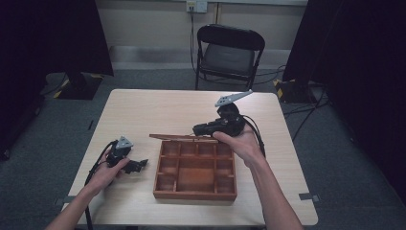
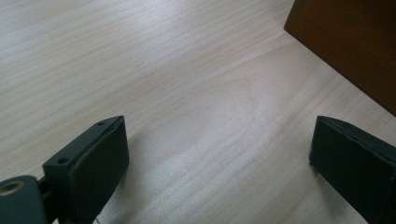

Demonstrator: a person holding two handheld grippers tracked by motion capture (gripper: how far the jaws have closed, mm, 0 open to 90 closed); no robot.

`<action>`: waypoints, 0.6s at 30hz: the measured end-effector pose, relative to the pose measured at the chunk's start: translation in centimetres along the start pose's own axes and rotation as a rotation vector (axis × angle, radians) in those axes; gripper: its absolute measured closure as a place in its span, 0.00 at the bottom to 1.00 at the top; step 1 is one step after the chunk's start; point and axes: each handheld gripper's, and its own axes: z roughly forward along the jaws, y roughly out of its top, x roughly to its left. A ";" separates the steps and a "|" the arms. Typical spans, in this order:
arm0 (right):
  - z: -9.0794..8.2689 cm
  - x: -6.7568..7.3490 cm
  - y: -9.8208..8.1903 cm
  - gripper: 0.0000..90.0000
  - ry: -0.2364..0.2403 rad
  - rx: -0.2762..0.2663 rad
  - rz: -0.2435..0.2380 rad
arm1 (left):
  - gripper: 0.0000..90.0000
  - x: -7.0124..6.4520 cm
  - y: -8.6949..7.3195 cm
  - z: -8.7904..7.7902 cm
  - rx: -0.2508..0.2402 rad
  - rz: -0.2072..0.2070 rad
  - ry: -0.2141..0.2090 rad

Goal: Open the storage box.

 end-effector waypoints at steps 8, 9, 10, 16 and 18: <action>0.0 0.0 0.0 0.92 -0.003 -0.003 -0.005 | 0.05 0.0 0.0 0.0 0.000 -0.004 0.000; 0.0 0.0 -0.1 0.92 -0.004 -0.005 -0.006 | 0.05 0.0 0.0 0.0 0.000 0.001 0.000; 0.0 0.1 -0.1 0.92 -0.001 -0.004 -0.009 | 0.05 0.0 0.0 0.0 -0.001 -0.004 0.000; 0.0 0.1 -0.2 0.92 -0.004 -0.006 -0.009 | 0.05 0.0 0.0 0.0 0.000 -0.001 0.000; 0.0 0.1 -0.2 0.91 -0.004 -0.006 -0.008 | 0.05 0.0 0.0 0.0 0.000 0.001 0.000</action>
